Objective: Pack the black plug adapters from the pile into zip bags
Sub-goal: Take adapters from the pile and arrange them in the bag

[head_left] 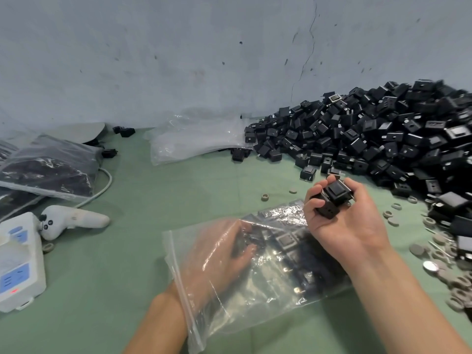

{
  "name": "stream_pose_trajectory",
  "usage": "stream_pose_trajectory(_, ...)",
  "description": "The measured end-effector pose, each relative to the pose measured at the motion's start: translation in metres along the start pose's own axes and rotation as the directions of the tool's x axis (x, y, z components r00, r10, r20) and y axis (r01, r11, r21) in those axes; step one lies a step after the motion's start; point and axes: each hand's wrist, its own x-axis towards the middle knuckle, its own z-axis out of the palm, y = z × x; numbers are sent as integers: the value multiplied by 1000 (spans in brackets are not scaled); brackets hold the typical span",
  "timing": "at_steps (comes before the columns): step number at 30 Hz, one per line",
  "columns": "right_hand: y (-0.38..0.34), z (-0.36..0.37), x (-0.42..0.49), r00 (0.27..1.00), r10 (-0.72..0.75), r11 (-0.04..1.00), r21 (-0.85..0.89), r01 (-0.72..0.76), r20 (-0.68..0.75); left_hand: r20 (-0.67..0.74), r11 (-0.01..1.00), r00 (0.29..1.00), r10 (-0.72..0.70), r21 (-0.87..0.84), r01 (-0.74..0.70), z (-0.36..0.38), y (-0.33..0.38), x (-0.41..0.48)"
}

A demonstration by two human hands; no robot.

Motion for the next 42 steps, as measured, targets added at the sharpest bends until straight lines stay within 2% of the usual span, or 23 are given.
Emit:
stream_pose_trajectory(3,-2,0,0,1000,1,1000,4,-1,-6,-93,997,996,12,-79,-19,5,5,-5)
stream_pose_trajectory(6,-4,1,0,1000,-1,1000,19,1,-9,-201,998,979,34,-50,-45,8,9,-6)
stream_pose_trajectory(9,-3,2,-1,1000,-4,1000,18,4,-13,-142,972,990,28,-226,-59,11,6,-2)
stream_pose_trajectory(12,-2,1,-2,1000,5,1000,12,-5,-7,-134,954,991,25,-292,-64,10,5,-1)
stream_pose_trajectory(15,-1,2,-2,1000,4,1000,10,-4,-7,-92,988,996,19,-151,-33,3,1,-4)
stream_pose_trajectory(18,0,4,-2,999,-22,1000,3,22,-23,-96,993,995,-13,-117,2,-10,2,-13)
stream_pose_trajectory(20,2,4,-2,999,-27,1000,-6,27,-23,-121,999,993,-11,-34,7,-17,6,-21)
stream_pose_trajectory(22,5,4,-5,999,-26,999,-28,26,-18,-130,998,989,-69,-24,66,-24,8,-32)
stream_pose_trajectory(24,11,3,-9,1000,-21,998,-63,21,1,-164,981,971,-172,-123,153,-33,7,-44)
stream_pose_trajectory(27,22,2,-19,999,-16,982,-188,24,46,-282,968,929,-241,-143,208,-50,8,-64)
stream_pose_trajectory(29,30,5,-27,998,-14,952,-304,29,53,-453,952,838,-305,-177,251,-65,9,-73)
stream_pose_trajectory(31,37,8,-33,997,-42,893,-444,65,62,-581,919,722,-376,-330,214,-81,14,-77)
stream_pose_trajectory(33,42,12,-36,991,-81,796,-591,130,109,-626,880,662,-413,-462,112,-91,24,-79)
stream_pose_trajectory(34,45,15,-38,986,-80,747,-646,157,148,-631,877,668,-394,-475,69,-92,31,-79)
stream_pose_trajectory(39,65,25,-43,939,35,499,-820,281,343,-532,870,801,-274,-492,-30,-80,58,-78)
stream_pose_trajectory(42,73,21,-43,858,118,189,-859,475,500,-376,802,889,-262,-597,-16,-80,61,-73)
